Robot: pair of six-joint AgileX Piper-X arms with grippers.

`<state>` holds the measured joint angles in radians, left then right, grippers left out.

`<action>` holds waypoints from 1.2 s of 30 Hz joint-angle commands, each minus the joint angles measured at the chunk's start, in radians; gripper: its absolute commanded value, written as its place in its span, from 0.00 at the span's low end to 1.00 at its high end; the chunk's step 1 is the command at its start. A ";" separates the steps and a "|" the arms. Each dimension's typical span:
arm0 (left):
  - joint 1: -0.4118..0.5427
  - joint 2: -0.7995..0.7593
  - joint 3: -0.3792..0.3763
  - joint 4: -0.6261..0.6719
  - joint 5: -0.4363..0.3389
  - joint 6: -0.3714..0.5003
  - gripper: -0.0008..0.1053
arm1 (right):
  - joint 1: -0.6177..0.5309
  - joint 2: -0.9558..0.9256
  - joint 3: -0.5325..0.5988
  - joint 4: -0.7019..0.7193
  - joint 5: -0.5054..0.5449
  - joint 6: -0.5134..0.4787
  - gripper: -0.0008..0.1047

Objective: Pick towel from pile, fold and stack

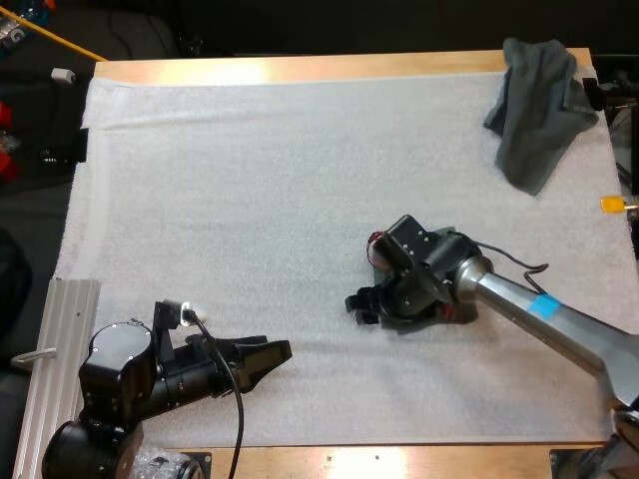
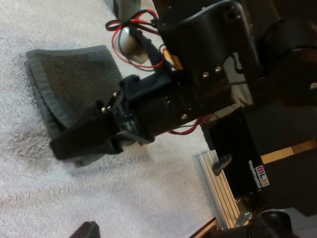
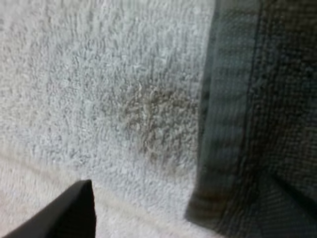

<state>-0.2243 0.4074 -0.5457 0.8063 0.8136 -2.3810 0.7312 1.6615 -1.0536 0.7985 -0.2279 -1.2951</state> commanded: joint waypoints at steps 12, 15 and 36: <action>0.001 -0.002 -0.006 -0.004 0.013 0.007 0.58 | 0.001 -0.353 -0.003 0.192 0.251 -0.019 0.64; 0.001 -0.002 -0.006 -0.004 0.013 0.007 0.58 | 0.001 -0.451 -0.003 0.250 0.255 -0.019 0.64; 0.001 -0.002 -0.006 -0.004 0.013 0.011 0.58 | 0.001 -1.135 -0.003 0.462 0.249 0.020 0.65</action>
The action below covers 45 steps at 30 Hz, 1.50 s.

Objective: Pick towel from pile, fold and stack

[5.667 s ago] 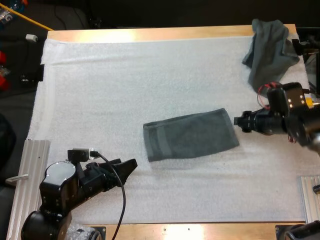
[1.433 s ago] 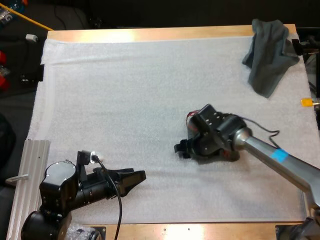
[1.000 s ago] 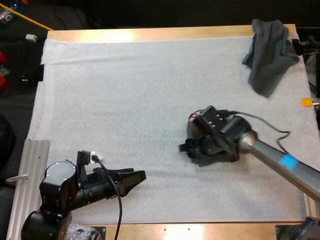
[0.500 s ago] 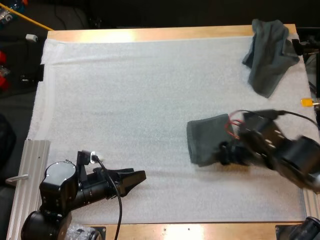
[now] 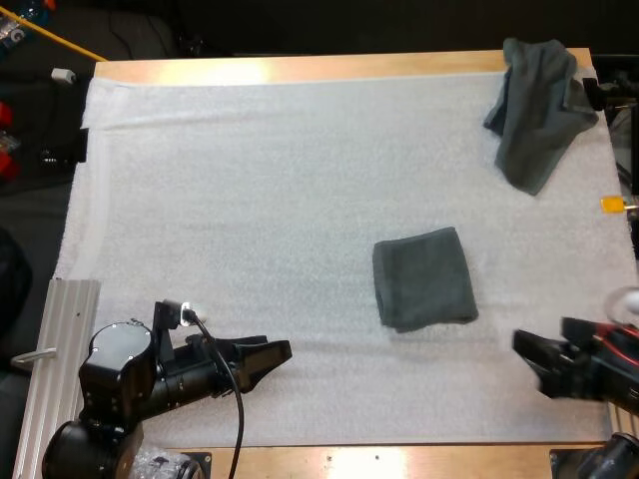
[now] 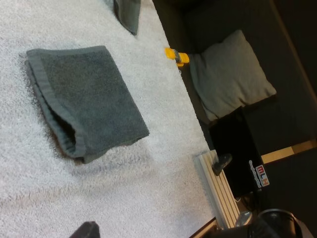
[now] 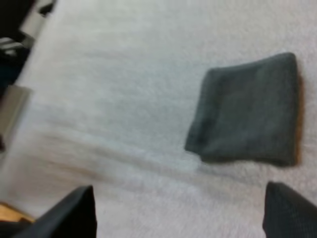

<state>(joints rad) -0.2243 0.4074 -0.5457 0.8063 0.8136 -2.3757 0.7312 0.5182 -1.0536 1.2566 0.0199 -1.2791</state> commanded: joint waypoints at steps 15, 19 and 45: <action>-0.045 0.194 -0.006 -0.110 -0.051 0.069 0.69 | 0.001 -0.045 -0.003 0.004 -0.002 0.004 0.65; -0.126 0.309 -0.006 -0.188 -0.114 0.069 0.69 | 0.001 -0.045 -0.003 0.004 -0.002 0.004 0.65; -0.270 1.137 -0.055 -0.835 -0.118 -0.306 0.68 | 0.001 -0.045 -0.003 0.004 -0.002 0.004 0.65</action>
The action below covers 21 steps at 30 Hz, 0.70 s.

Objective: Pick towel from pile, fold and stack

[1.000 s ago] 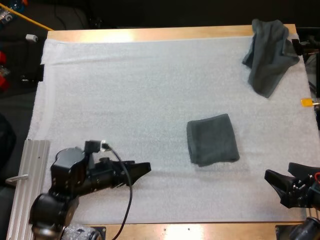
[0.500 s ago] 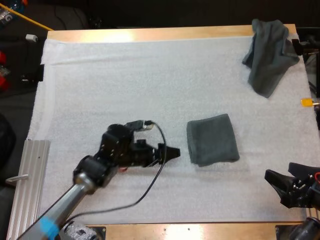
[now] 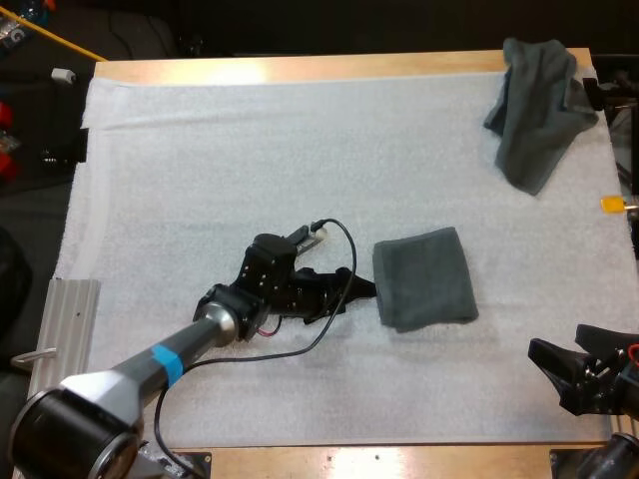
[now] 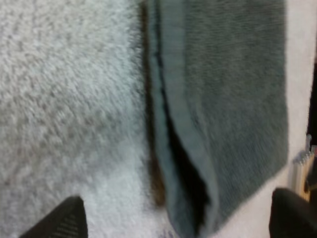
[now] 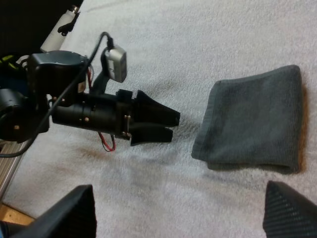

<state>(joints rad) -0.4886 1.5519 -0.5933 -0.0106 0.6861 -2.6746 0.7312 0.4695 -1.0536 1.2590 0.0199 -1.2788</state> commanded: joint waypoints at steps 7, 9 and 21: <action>-0.029 0.049 -0.031 -0.002 -0.006 -0.007 0.67 | 0.001 0.004 -0.003 0.002 -0.002 0.004 0.65; -0.057 0.067 -0.045 0.012 -0.021 -0.005 0.67 | 0.001 0.004 -0.003 0.002 -0.002 0.004 0.65; -0.186 0.192 -0.248 0.109 -0.076 -0.041 0.67 | 0.001 0.004 -0.003 0.002 -0.002 0.004 0.65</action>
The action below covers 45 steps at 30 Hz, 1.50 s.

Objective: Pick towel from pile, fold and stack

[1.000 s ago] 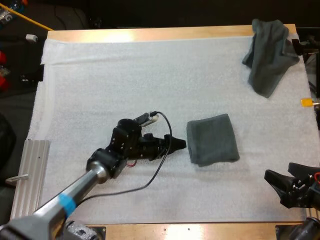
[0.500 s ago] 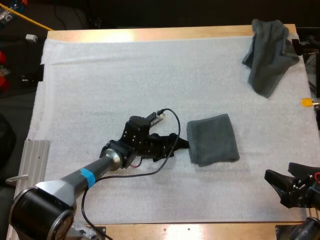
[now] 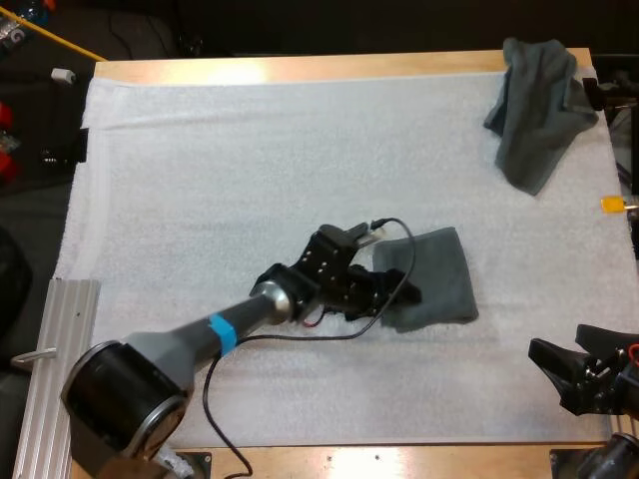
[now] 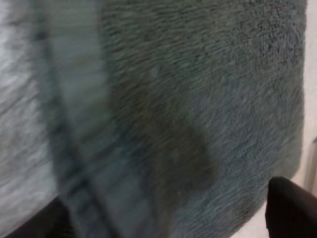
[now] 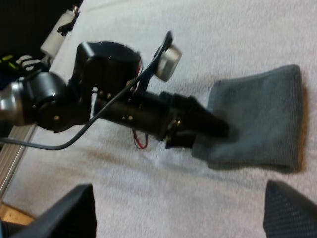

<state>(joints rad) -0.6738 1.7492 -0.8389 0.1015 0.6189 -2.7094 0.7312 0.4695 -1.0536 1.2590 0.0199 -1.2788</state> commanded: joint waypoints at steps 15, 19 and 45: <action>-0.044 0.050 -0.103 0.104 -0.004 0.011 0.01 | 0.001 0.004 -0.003 0.002 -0.002 0.004 0.65; -0.044 0.047 -0.103 0.116 0.005 0.034 0.01 | 0.001 0.004 -0.003 0.002 -0.002 0.004 0.65; 0.419 -0.242 -0.103 0.836 -0.450 0.870 0.01 | 0.001 0.004 -0.003 0.002 -0.002 0.026 0.65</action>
<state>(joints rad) -0.2404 1.5137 -0.9351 0.9322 0.1809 -1.8488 0.7312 0.4695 -1.0536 1.2590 0.0199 -1.2564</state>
